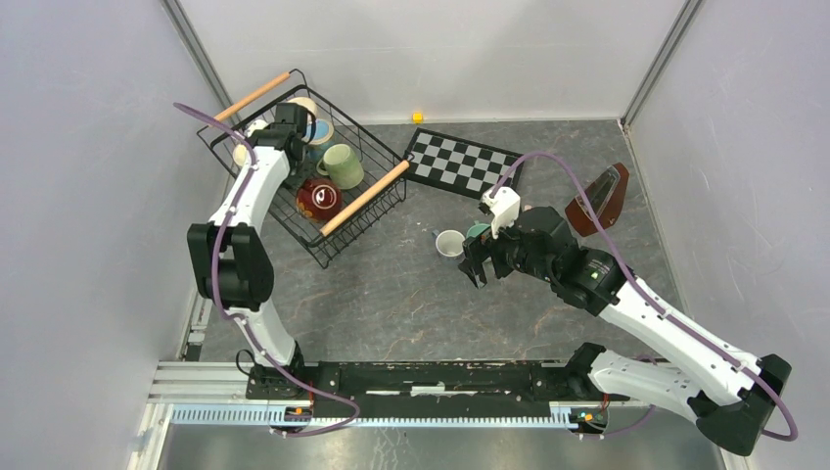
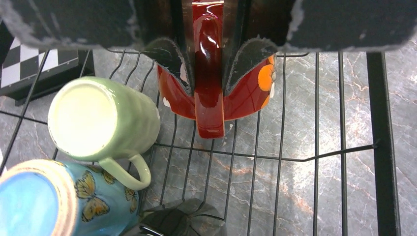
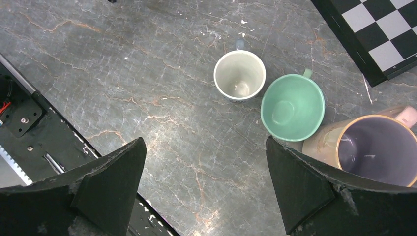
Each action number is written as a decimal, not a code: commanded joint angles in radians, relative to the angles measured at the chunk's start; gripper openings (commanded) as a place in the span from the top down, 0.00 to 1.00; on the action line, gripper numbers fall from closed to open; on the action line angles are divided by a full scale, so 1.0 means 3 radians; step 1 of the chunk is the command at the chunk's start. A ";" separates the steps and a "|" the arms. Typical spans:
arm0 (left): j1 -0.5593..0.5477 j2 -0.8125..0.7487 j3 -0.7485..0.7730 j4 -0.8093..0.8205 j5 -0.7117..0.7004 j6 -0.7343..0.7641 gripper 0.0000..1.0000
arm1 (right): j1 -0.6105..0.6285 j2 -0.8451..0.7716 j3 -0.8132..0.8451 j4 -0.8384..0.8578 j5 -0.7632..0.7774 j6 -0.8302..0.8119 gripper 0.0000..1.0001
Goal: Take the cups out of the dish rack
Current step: Unload the cup from the dish rack.
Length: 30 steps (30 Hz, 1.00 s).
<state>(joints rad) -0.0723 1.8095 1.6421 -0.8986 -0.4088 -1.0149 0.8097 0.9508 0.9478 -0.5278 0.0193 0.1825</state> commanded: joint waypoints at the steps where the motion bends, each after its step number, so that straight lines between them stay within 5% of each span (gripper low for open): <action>1: -0.0062 -0.0339 -0.0048 0.0349 0.0001 0.0428 0.98 | 0.0016 -0.0034 -0.0015 0.0188 0.0025 0.0051 0.02; 19: -0.0111 -0.0890 0.0098 0.0640 0.0315 0.1313 0.98 | -0.0031 0.0456 0.0553 0.0803 -0.0053 -0.0124 0.02; 30: -0.0156 -0.1130 0.0458 0.0632 0.0877 0.1547 0.98 | -0.0754 0.0924 0.0815 0.1595 -0.1521 0.0009 0.02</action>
<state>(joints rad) -0.1047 1.5547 1.6936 -0.7891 -0.2314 -0.6159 0.6643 1.1992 1.1473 -0.2092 -0.2131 0.1608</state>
